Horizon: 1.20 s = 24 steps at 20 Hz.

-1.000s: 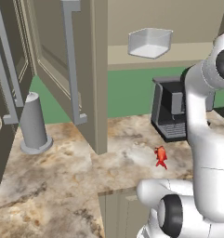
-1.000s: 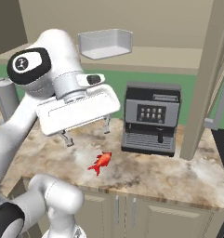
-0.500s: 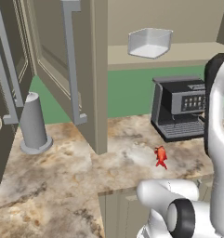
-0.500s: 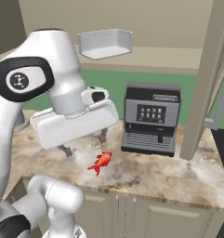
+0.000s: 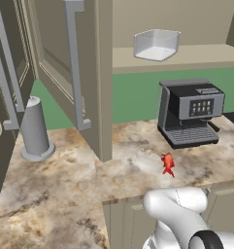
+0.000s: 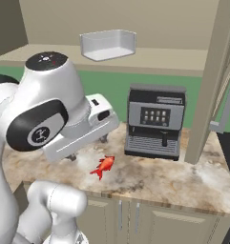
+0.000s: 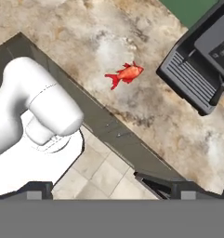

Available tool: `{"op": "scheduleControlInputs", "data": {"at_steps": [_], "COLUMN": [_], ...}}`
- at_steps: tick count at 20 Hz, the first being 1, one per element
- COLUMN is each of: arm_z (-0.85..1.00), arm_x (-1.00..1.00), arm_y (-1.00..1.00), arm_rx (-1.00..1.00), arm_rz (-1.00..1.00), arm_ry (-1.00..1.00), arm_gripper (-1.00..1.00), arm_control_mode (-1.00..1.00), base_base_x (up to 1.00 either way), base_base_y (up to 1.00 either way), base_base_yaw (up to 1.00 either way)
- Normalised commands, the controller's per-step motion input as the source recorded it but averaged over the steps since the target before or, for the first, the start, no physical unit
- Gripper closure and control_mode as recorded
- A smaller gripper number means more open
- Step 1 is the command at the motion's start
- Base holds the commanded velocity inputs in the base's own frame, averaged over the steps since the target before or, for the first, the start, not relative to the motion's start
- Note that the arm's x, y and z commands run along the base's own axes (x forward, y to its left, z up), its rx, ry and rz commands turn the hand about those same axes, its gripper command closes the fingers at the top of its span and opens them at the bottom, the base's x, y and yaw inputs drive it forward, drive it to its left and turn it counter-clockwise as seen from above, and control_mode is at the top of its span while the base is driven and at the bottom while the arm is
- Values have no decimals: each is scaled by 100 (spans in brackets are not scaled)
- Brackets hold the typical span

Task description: Retrieve the tupperware from the cabinet, then place the raw meat into the tupperware to avoid contamination.

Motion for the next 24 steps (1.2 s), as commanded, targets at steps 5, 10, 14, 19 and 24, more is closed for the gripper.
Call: {"op": "scheduleControlInputs", "data": {"at_steps": [5, 10, 14, 19, 24], "arm_z": [10, 1, 15, 26, 25], "arm_x": [35, 40, 22, 21, 33], "arm_y": [43, 34, 33, 49, 34], "arm_rx": [0, 0, 0, 0, -5], "arm_rz": [-9, -22, -25, -16, -2], "arm_ry": [0, -1, -15, -22, -28], "arm_gripper": [-100, -100, -100, -100, -100], "arm_control_mode": [-100, -100, -100, -100, -100], "base_base_x": [0, 0, 0, 0, 0], "base_base_y": [0, 0, 0, 0, 0], "base_base_yaw": [0, 0, 0, 0, 0]}}
